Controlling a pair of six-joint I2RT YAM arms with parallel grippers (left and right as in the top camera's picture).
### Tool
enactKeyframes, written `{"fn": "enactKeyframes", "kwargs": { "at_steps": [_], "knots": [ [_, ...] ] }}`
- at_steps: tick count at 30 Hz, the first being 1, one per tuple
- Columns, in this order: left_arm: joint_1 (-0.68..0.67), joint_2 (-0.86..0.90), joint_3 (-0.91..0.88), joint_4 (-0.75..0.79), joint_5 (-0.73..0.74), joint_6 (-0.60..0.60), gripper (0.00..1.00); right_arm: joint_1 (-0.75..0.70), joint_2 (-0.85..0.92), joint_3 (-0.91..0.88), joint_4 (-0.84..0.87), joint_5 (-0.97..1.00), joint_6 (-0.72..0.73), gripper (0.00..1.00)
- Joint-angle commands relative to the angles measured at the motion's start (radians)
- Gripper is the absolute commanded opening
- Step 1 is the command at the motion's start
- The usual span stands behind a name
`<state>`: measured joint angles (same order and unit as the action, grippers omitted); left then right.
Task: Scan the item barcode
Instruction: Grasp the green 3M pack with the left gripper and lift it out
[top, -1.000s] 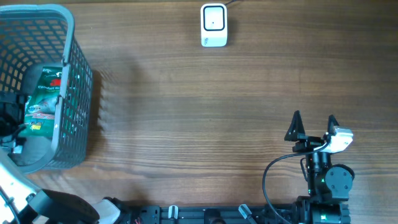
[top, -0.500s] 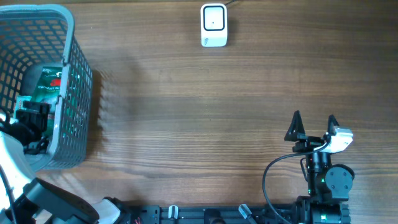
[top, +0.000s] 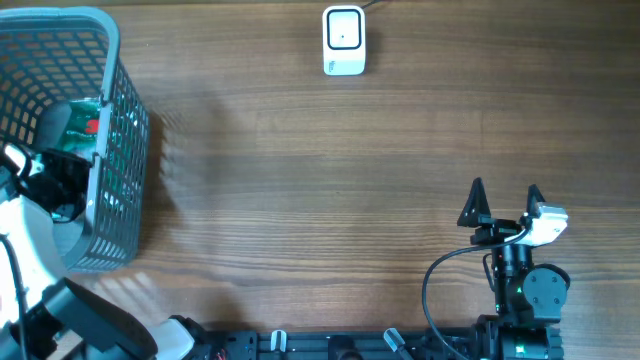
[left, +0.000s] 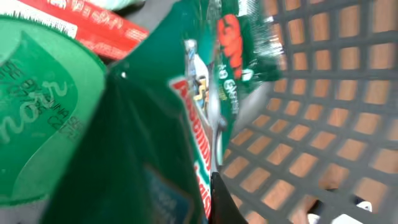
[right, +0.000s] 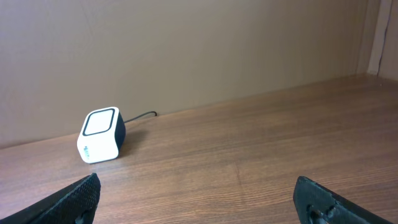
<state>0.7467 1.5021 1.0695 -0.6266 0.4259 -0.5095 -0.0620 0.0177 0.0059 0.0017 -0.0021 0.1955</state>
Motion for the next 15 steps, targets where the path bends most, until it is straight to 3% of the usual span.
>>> {"fn": "enactKeyframes", "kwargs": {
  "at_steps": [1, 9, 15],
  "knots": [
    [0.029, -0.146, 0.119, -0.024, 0.038, 0.008, 0.04, -0.002, -0.004, 0.000, 0.005, 0.010, -0.011, 0.99],
    [0.041, -0.550, 0.237, -0.050, 0.039, -0.006, 0.04, -0.002, -0.004, 0.000, 0.005, 0.010, -0.012, 1.00],
    [0.041, -0.756, 0.237, -0.313, 0.146, -0.029, 0.04, -0.002, -0.004, 0.000, 0.005, 0.010, -0.012, 1.00]
  ]
}}
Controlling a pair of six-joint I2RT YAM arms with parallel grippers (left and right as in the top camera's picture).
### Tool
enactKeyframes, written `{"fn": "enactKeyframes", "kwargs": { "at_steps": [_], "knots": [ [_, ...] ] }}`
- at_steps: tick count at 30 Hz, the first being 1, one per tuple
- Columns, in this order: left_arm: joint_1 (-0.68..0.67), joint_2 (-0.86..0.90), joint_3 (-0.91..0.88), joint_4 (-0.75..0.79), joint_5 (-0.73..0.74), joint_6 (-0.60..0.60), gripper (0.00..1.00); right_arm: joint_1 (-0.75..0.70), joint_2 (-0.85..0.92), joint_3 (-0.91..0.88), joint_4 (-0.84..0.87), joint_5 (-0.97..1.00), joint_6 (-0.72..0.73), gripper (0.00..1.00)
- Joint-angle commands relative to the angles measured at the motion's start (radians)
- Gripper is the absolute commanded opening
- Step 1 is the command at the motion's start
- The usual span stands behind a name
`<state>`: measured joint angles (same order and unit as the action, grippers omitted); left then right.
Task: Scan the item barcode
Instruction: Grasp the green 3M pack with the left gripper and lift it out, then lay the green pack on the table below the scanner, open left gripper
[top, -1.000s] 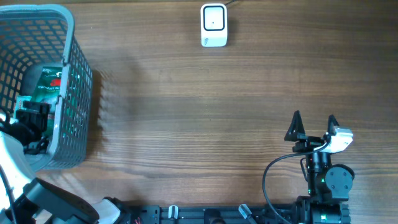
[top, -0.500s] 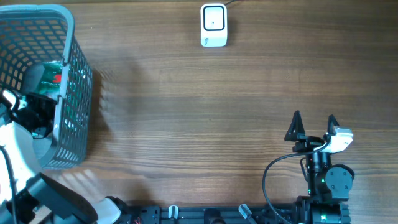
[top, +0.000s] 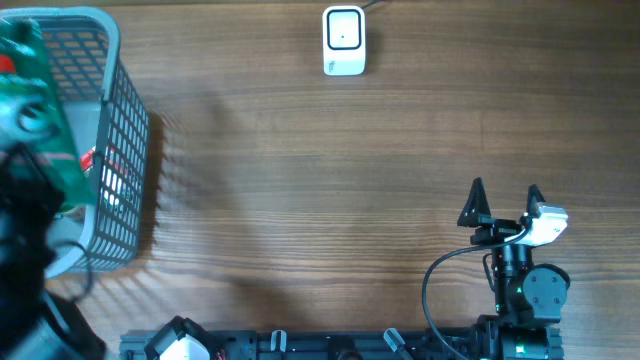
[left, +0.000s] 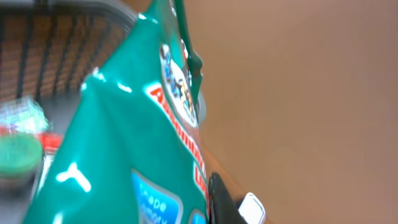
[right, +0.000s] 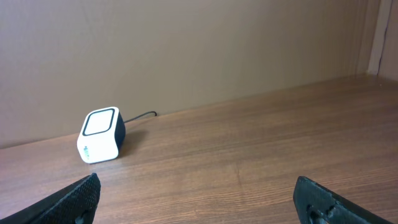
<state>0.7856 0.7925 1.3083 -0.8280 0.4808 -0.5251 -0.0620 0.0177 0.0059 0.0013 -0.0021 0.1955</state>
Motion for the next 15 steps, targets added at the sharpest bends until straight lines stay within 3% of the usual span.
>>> {"fn": "enactKeyframes", "kwargs": {
  "at_steps": [1, 9, 15],
  "knots": [
    [0.002, -0.063, -0.002, -0.192, 0.108, -0.013, 0.04, -0.002, -0.004, 0.000, 0.005, 0.010, -0.012, 1.00],
    [0.002, -0.073, -0.002, -0.447, 0.263, 0.267, 0.04, -0.002, -0.004, 0.000, 0.005, 0.010, -0.012, 1.00],
    [0.002, -0.073, -0.002, -0.581, 0.263, 0.316, 0.04, -0.002, -0.004, 0.000, 0.005, 0.010, -0.012, 1.00]
  ]
}}
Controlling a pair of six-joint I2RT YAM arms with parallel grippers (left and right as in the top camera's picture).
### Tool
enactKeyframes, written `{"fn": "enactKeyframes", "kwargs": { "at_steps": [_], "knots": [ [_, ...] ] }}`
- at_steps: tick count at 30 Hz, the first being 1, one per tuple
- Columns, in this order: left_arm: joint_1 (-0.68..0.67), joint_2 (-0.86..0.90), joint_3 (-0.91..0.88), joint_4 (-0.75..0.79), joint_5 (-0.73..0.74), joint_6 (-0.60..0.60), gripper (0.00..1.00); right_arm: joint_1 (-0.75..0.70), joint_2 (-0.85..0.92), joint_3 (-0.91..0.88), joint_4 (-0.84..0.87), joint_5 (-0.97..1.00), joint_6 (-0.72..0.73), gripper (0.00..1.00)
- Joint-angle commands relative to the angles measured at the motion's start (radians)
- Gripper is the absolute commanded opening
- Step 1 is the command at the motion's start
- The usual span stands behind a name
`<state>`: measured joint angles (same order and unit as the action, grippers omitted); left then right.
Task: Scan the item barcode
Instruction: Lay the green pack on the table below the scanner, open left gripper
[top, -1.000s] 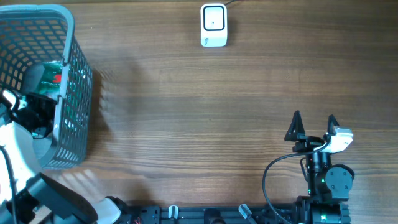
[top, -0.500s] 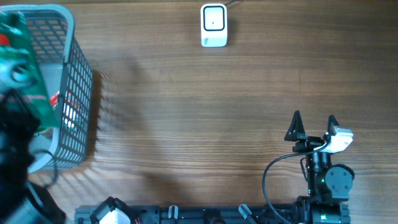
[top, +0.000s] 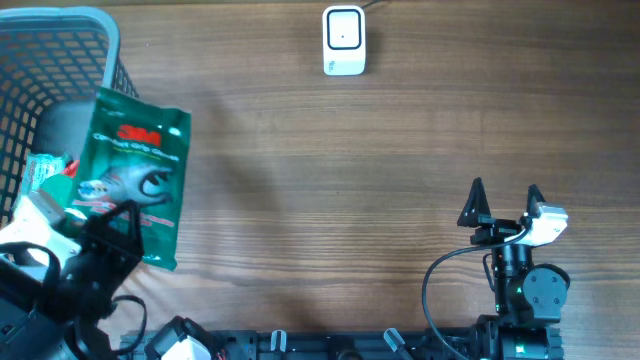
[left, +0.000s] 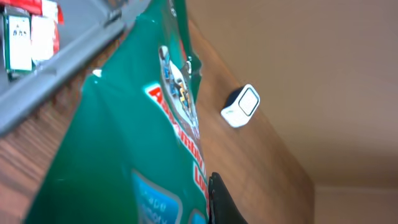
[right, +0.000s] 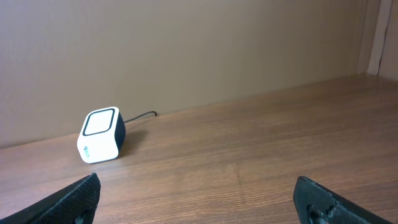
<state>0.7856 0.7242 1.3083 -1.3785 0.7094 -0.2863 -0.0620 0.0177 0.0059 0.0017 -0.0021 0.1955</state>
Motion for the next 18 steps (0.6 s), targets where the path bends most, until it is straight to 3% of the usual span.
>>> {"fn": "enactKeyframes", "kwargs": {
  "at_steps": [1, 4, 13, 18],
  "knots": [
    [0.002, -0.005, -0.003, -0.039, 0.035, 0.084, 0.04, -0.002, -0.004, 0.000, 0.005, 0.010, -0.012, 1.00],
    [0.002, -0.005, -0.022, -0.052, 0.068, 0.157, 0.04, -0.002, -0.004, 0.000, 0.005, 0.010, -0.012, 1.00],
    [-0.011, -0.002, -0.148, 0.016, 0.095, 0.178, 0.04, -0.002, -0.004, 0.000, 0.005, 0.010, -0.011, 1.00],
    [-0.188, 0.050, -0.201, 0.109, 0.092, 0.175, 0.04, -0.002, -0.004, 0.000, 0.005, 0.010, -0.012, 1.00]
  ]
}}
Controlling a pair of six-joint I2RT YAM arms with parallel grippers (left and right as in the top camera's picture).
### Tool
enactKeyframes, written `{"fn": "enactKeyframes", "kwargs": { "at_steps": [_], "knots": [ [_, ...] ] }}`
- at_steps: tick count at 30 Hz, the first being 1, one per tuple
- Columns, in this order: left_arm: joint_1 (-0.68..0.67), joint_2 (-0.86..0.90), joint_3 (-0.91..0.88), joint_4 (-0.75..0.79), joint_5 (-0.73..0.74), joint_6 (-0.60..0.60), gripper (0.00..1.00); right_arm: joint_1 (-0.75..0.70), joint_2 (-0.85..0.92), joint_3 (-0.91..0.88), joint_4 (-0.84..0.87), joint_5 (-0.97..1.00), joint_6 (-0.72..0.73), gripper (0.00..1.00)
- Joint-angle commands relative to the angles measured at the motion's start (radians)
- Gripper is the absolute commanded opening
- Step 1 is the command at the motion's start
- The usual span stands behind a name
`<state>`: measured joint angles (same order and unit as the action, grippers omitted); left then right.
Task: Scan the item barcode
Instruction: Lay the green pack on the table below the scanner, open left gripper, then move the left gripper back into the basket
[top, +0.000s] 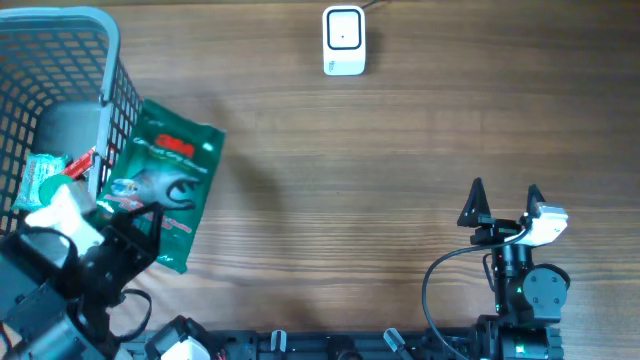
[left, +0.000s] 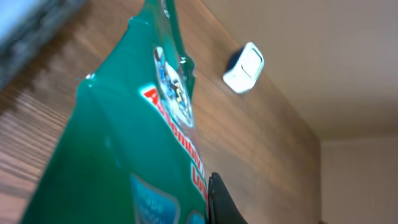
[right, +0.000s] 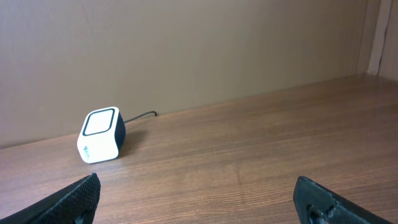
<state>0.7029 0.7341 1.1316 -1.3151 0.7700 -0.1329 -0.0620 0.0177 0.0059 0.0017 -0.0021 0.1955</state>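
Note:
A green packet with red lettering (top: 162, 190) hangs above the table just right of the basket, and my left gripper (top: 125, 228) is shut on its near end. In the left wrist view the packet (left: 124, 143) fills the frame, with one black fingertip (left: 219, 205) against it. The white barcode scanner (top: 343, 40) sits at the table's far edge, also seen as a small white box (left: 244, 67) and to the far left (right: 99, 134). My right gripper (top: 503, 200) rests open at the near right, nothing between its fingers.
A grey wire basket (top: 110, 90) stands at the far left with more packaged goods (top: 45, 175) inside. A dark cable runs from the scanner toward the back wall (right: 140, 116).
My left gripper, still holding the green packet, has shifted a little to the right, farther from the basket. The right arm has not moved.
My left gripper was down inside the basket, shut on the green packet. Then it held the packet up above the basket. After that the packet was over the basket's right edge, and now it hangs over the table beside the basket.

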Motion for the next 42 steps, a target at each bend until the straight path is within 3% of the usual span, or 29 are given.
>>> {"fn": "enactKeyframes", "kwargs": {
  "at_steps": [1, 7, 11, 16, 20, 21, 24, 27, 28, 29, 35, 42],
  "knots": [
    [-0.151, 0.060, -0.025, 0.067, 0.023, 0.019, 0.04, -0.002, -0.004, 0.000, 0.005, 0.010, -0.012, 1.00],
    [-0.616, 0.325, -0.025, 0.250, -0.115, -0.017, 0.04, -0.002, -0.004, 0.000, 0.005, 0.010, -0.012, 1.00],
    [-0.893, 0.562, -0.025, 0.421, -0.117, -0.040, 0.04, -0.002, -0.004, 0.000, 0.005, 0.010, -0.012, 1.00],
    [-1.126, 0.861, -0.025, 0.746, -0.116, -0.146, 0.04, -0.002, -0.004, 0.000, 0.005, 0.010, -0.011, 1.00],
    [-1.213, 1.011, -0.025, 0.935, -0.117, -0.172, 0.11, -0.002, -0.004, 0.000, 0.005, 0.010, -0.011, 1.00],
    [-1.218, 1.023, -0.025, 0.950, -0.117, -0.172, 0.15, -0.002, -0.004, 0.000, 0.005, 0.010, -0.012, 1.00],
    [-1.215, 1.023, -0.024, 0.951, -0.172, -0.171, 0.38, -0.002, -0.004, 0.000, 0.005, 0.010, -0.012, 1.00],
    [-1.186, 0.994, -0.024, 0.937, -0.189, -0.171, 0.67, -0.002, -0.004, 0.000, 0.005, 0.010, -0.012, 1.00],
    [-1.176, 0.981, -0.024, 0.929, -0.190, -0.171, 0.78, -0.002, -0.004, 0.000, 0.005, 0.010, -0.012, 1.00],
    [-1.162, 0.961, -0.023, 0.909, -0.201, -0.171, 0.99, -0.002, -0.004, 0.000, 0.005, 0.010, -0.011, 1.00],
    [-1.034, 0.779, 0.121, 0.589, -0.487, -0.166, 1.00, -0.002, -0.004, 0.000, 0.005, 0.010, -0.011, 1.00],
    [-0.823, 0.542, 0.301, 0.473, -0.633, -0.168, 1.00, -0.002, -0.004, 0.000, 0.005, 0.010, -0.012, 1.00]
  ]
}}
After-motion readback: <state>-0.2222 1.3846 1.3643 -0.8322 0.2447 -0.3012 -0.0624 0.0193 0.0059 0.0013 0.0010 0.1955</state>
